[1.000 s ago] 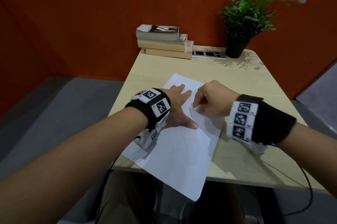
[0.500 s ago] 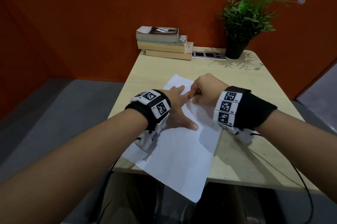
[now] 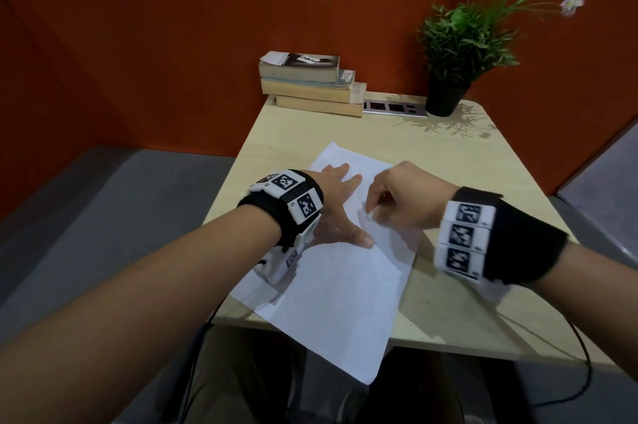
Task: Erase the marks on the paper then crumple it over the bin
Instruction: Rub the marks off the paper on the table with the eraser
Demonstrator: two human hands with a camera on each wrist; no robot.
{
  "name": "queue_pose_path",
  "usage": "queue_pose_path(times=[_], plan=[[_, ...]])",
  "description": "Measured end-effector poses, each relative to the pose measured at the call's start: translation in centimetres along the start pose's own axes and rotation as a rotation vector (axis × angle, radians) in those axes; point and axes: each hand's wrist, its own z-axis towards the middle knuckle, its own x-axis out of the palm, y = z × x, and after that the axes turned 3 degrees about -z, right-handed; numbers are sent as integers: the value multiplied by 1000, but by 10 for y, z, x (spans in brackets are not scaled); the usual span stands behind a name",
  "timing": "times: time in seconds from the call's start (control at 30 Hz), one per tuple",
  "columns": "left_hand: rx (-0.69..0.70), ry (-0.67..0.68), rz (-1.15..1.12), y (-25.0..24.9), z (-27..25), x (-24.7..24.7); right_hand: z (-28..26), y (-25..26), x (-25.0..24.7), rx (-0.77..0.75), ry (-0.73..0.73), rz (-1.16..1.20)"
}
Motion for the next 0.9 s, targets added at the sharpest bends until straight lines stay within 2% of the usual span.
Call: queue_pose_path(times=[0.13, 0.27, 0.43, 0.5, 0.67, 0.77, 0.9], plan=[[45, 22, -68, 4, 1, -2, 32, 2, -3, 72, -101, 3], [33, 21, -42, 2, 0, -2, 21, 6, -1, 84, -103, 22], [-5, 30, -31, 2, 7, 3, -28, 9, 5, -18, 57, -14], [-5, 33, -36, 3, 9, 4, -33, 9, 3, -30, 76, 7], [0, 34, -42, 6, 10, 2, 10, 3, -7, 56, -56, 5], [-5, 19, -66, 6, 10, 2, 39, -2, -10, 120, -58, -1], [-10, 26, -48, 5, 10, 0, 24, 0, -6, 85, -70, -1]])
